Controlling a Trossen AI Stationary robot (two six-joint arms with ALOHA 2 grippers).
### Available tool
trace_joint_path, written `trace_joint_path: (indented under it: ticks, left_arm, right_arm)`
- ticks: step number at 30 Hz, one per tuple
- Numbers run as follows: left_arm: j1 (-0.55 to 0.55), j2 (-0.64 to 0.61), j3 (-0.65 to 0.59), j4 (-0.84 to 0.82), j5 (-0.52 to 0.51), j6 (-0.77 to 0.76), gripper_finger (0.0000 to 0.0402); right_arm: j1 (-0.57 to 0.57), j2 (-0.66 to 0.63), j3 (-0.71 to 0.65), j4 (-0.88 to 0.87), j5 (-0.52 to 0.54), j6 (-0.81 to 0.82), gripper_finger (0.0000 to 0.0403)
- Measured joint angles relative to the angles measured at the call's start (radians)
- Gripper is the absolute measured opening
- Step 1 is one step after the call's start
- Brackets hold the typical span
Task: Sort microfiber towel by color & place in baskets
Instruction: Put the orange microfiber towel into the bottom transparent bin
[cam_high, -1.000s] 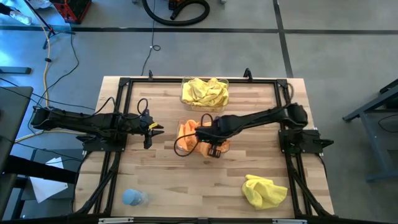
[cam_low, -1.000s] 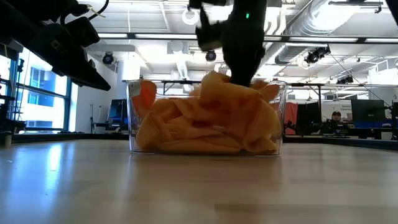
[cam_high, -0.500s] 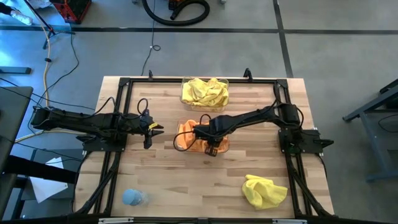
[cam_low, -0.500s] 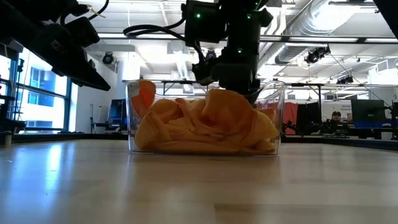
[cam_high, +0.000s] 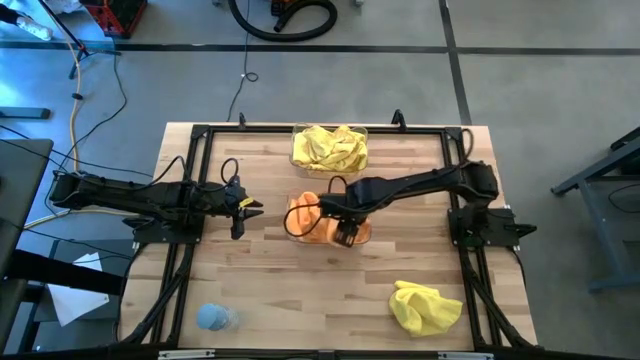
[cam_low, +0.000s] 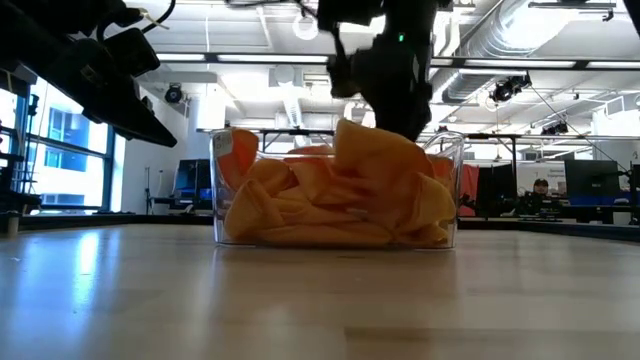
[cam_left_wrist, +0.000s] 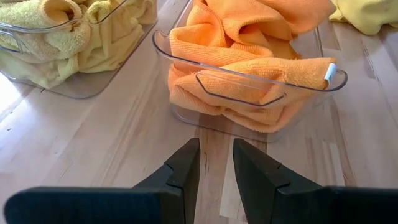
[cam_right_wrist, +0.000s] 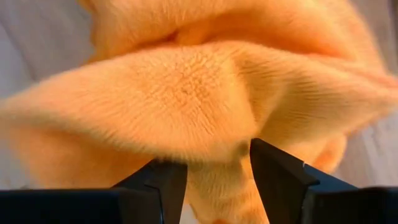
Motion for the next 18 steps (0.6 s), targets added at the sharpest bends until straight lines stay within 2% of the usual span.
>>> trace_joint_path:
  ticks: [9, 14, 18]
  left_arm:
    - [0.000, 0.000, 0.000, 0.000, 0.000, 0.000, 0.0083]
    - [0.000, 0.000, 0.000, 0.000, 0.000, 0.000, 0.0083]
    - [0.000, 0.000, 0.000, -0.001, 0.000, 0.000, 0.0083]
  right_arm:
    - [0.000, -0.110, 0.000, 0.066, 0.084, 0.005, 0.0169]
    - [0.000, -0.091, 0.000, 0.204, 0.013, -0.020, 0.0169]
    - [0.005, -0.040, -0.001, 0.214, -0.002, -0.050, 0.0169]
